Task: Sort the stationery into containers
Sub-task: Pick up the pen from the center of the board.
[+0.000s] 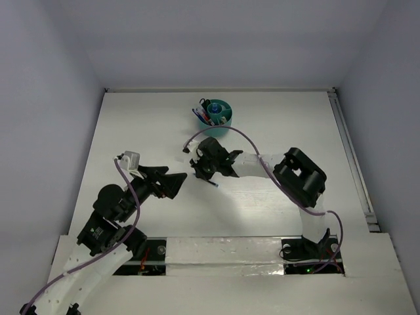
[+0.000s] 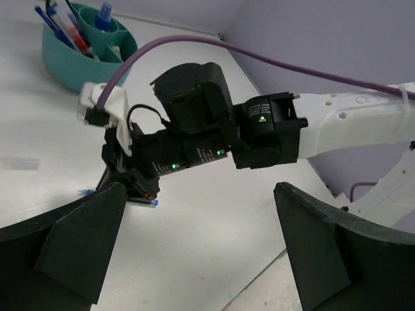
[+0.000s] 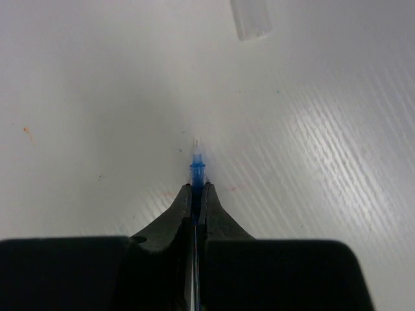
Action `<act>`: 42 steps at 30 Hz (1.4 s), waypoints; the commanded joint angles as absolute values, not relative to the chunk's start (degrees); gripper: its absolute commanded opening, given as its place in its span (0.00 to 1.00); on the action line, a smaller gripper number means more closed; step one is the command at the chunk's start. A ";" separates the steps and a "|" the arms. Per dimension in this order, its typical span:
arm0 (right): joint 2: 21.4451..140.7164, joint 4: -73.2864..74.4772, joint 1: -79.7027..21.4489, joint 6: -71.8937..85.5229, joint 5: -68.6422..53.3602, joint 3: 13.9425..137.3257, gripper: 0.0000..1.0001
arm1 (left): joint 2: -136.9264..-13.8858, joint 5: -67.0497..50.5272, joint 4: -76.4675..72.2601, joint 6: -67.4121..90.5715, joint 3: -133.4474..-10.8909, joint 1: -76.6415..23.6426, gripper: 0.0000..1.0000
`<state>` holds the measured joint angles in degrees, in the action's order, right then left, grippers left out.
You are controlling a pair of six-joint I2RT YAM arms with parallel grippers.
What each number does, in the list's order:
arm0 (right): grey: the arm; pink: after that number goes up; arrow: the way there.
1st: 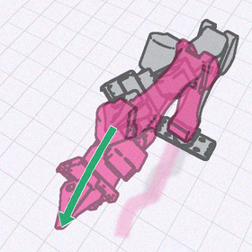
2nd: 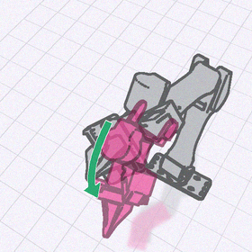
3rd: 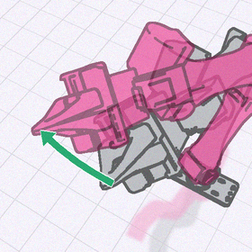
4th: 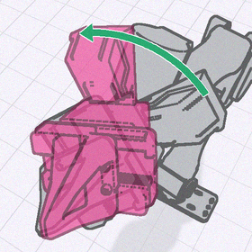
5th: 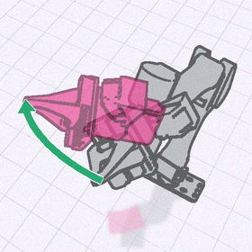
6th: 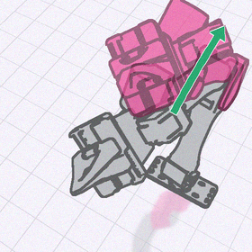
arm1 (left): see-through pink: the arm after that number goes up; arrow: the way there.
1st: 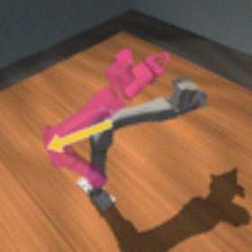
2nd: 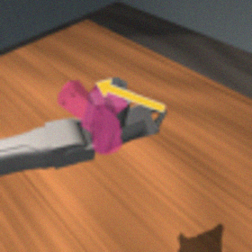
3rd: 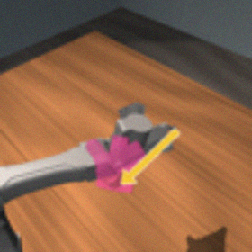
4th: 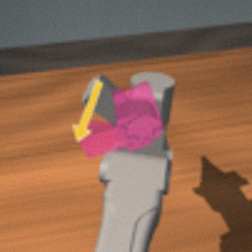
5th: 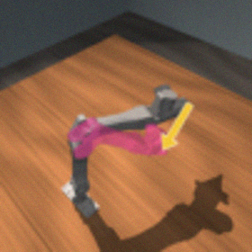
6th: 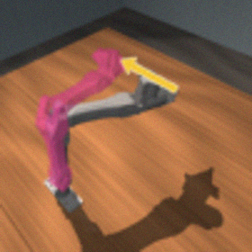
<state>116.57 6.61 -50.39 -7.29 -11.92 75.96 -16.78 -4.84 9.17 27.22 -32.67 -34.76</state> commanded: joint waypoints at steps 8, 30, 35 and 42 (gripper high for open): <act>100.48 -10.19 -51.59 15.64 -2.72 60.74 0.00 | -13.01 -12.21 -1.75 40.60 -21.73 -34.54 0.80; 82.88 -40.07 -54.49 37.18 -1.49 47.28 0.00 | -25.91 -16.08 -29.86 46.93 -8.53 -34.54 0.54; 83.76 -41.83 -55.02 37.18 -2.90 47.29 0.00 | -28.47 -15.65 -32.60 46.50 -8.44 -34.54 0.49; 85.08 -43.77 -55.02 37.44 -5.80 47.28 0.00 | -30.23 -14.94 -33.66 45.09 -9.14 -34.54 0.41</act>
<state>84.64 -38.22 -54.48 36.82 -3.92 46.98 -29.63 -14.79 -28.56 46.52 -8.86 -34.76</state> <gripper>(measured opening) 0.048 0.418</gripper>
